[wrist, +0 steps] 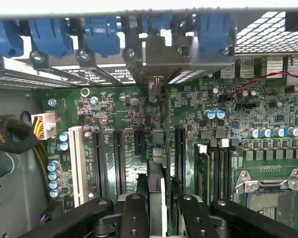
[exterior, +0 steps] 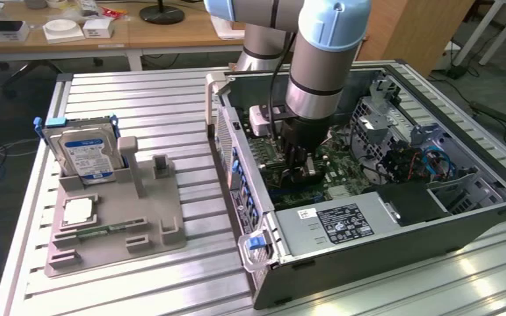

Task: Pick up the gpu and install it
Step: 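Insert the gpu into the slot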

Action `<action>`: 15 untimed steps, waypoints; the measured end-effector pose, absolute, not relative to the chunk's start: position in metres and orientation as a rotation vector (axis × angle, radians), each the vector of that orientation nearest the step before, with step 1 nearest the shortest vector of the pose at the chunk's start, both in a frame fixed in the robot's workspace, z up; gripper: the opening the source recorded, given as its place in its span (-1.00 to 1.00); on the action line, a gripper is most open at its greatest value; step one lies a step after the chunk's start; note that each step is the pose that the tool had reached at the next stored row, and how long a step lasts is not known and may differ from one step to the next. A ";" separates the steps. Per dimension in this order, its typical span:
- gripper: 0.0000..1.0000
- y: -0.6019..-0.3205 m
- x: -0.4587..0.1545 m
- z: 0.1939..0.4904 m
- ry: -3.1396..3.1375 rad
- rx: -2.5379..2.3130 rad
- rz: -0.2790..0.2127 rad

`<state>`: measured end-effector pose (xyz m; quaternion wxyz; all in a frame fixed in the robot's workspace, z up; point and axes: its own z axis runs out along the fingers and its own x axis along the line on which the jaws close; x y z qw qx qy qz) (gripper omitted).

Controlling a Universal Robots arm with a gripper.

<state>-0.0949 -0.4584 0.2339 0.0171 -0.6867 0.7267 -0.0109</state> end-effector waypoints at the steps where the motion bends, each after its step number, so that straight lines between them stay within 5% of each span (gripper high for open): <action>1: -0.45 -0.458 -0.095 0.235 2.258 -2.134 -0.033; 15: -0.45 -0.458 -0.095 0.237 2.258 -2.134 -0.034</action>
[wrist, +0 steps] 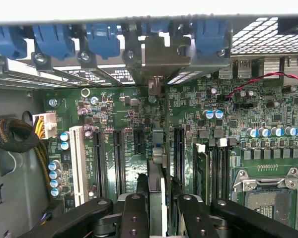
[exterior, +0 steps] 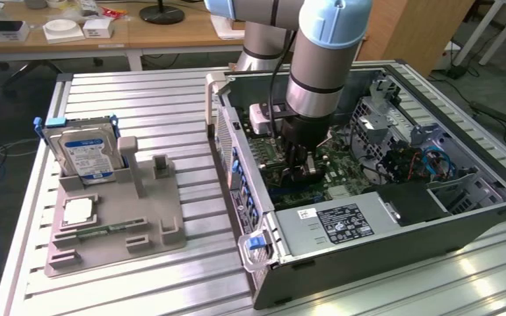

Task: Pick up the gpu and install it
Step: 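Insert the gpu into the slot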

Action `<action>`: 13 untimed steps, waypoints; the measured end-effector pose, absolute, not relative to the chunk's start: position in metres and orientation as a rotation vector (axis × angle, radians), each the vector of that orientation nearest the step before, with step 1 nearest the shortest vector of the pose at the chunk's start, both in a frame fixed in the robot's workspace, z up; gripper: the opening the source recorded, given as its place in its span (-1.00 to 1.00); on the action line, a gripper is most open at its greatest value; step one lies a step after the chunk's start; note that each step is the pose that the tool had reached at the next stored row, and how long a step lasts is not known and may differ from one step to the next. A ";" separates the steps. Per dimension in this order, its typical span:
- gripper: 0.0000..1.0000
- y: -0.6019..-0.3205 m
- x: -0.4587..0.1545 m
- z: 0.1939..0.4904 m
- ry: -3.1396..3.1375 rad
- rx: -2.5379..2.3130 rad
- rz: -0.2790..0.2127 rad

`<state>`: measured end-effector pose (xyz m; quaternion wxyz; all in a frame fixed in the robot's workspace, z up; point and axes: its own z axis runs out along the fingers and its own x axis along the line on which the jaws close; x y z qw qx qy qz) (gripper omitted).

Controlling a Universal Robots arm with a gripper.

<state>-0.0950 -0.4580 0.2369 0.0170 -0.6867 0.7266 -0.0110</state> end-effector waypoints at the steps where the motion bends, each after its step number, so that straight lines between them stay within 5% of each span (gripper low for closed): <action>1: -0.45 -0.458 -0.095 0.237 2.258 -2.134 -0.034; 13: -0.45 -0.458 -0.095 0.233 2.258 -2.134 -0.032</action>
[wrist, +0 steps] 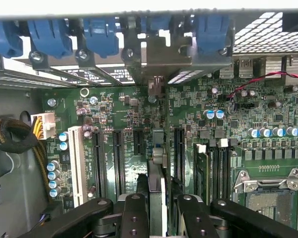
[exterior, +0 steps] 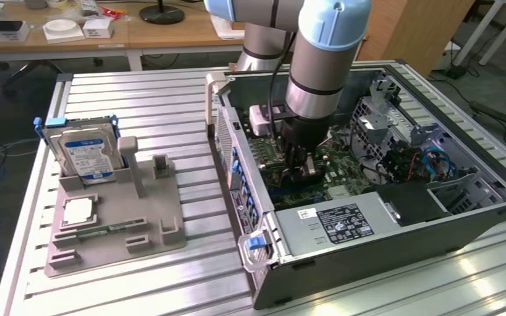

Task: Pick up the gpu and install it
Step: 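Insert the gpu into the slot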

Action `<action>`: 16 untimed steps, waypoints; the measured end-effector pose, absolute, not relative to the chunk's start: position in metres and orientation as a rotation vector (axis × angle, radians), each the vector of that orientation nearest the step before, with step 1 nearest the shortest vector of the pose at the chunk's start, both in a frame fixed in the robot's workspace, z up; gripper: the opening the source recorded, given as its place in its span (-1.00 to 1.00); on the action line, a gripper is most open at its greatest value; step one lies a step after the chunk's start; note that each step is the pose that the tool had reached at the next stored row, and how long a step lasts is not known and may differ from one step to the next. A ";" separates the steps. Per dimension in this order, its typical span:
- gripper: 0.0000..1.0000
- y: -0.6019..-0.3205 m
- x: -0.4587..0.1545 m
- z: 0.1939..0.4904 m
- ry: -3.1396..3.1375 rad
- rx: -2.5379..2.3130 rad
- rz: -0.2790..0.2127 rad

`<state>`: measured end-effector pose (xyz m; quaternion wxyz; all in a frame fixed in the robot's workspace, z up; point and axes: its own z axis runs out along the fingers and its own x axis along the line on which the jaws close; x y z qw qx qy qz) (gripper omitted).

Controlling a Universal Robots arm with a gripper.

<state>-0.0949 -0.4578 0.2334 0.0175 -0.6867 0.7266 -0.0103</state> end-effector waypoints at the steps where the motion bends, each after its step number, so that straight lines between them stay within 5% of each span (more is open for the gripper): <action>1: -0.45 -0.458 -0.095 0.233 2.258 -2.134 -0.032; 16: -0.45 -0.458 -0.096 0.230 2.258 -2.133 -0.032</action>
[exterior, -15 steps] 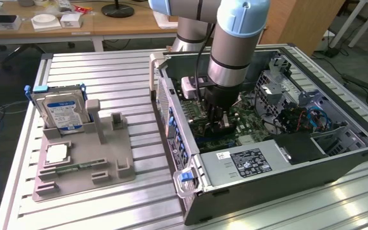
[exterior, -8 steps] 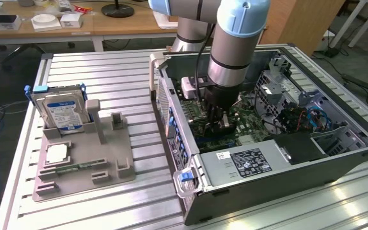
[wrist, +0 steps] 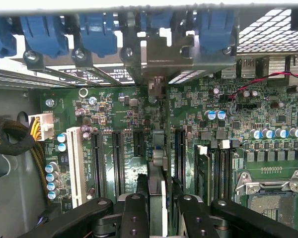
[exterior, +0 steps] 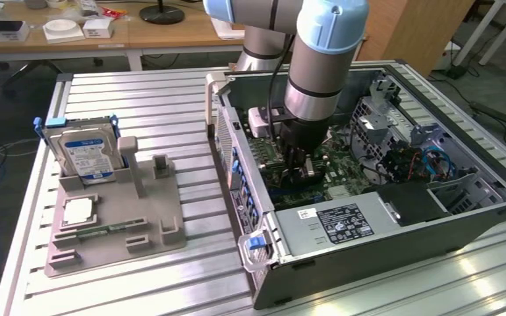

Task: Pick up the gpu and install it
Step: 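Insert the gpu into the slot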

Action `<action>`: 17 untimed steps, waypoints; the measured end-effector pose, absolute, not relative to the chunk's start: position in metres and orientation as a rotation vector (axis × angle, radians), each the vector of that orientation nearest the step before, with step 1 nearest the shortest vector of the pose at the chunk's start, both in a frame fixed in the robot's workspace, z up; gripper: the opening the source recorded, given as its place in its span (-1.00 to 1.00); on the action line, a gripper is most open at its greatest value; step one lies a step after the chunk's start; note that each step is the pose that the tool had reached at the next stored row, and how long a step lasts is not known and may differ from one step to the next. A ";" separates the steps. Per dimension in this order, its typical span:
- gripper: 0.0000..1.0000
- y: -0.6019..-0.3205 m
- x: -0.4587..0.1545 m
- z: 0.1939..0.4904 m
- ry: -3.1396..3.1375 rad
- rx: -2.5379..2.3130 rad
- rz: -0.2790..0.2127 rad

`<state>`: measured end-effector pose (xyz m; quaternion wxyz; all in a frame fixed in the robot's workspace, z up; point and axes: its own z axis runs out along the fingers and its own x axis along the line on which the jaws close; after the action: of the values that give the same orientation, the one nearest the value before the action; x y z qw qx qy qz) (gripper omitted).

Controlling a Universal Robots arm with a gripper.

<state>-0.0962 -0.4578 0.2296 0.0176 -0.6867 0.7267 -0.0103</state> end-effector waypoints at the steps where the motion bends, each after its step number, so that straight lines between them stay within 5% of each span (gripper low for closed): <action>1: -0.45 -0.458 -0.096 0.230 2.258 -2.133 -0.032; 17: -0.45 -0.458 -0.096 0.230 2.258 -2.134 -0.032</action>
<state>-0.0962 -0.4578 0.2296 0.0176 -0.6867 0.7266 -0.0103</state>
